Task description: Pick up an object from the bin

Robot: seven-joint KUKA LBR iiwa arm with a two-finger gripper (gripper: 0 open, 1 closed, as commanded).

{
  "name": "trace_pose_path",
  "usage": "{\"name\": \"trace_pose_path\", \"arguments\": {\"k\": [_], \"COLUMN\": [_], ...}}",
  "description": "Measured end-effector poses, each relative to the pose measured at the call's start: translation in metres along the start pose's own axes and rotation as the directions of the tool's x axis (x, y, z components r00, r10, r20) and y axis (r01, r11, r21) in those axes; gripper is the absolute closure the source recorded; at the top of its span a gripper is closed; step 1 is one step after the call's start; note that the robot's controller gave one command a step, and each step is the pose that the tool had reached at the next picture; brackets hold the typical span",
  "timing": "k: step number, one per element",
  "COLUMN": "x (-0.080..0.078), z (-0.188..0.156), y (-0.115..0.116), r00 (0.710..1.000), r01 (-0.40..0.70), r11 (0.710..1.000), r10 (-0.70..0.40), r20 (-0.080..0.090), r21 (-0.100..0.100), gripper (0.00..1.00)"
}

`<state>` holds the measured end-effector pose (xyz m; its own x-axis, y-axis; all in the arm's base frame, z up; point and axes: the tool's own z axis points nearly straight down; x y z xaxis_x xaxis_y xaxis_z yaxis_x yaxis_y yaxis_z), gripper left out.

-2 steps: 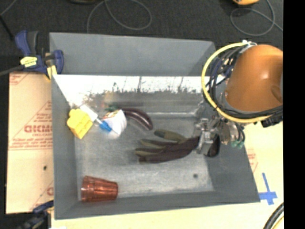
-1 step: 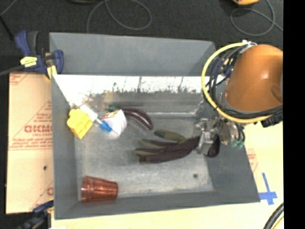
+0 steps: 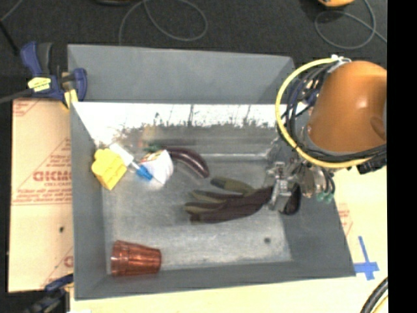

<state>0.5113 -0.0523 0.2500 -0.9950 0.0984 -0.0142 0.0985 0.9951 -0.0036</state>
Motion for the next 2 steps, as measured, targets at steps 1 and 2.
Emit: {"name": "trace_pose_path", "arguments": {"k": [1, 2], "x": [0.0000, 0.0000], "z": [0.0000, 0.0000], "y": [0.0000, 0.0000], "r00": [1.000, 1.000], "r01": [0.001, 0.001], "r11": [1.000, 1.000], "r10": [-0.001, -0.001], "r20": [0.000, 0.000], "r21": [0.000, 0.000], "gripper": [1.00, 1.00]}}
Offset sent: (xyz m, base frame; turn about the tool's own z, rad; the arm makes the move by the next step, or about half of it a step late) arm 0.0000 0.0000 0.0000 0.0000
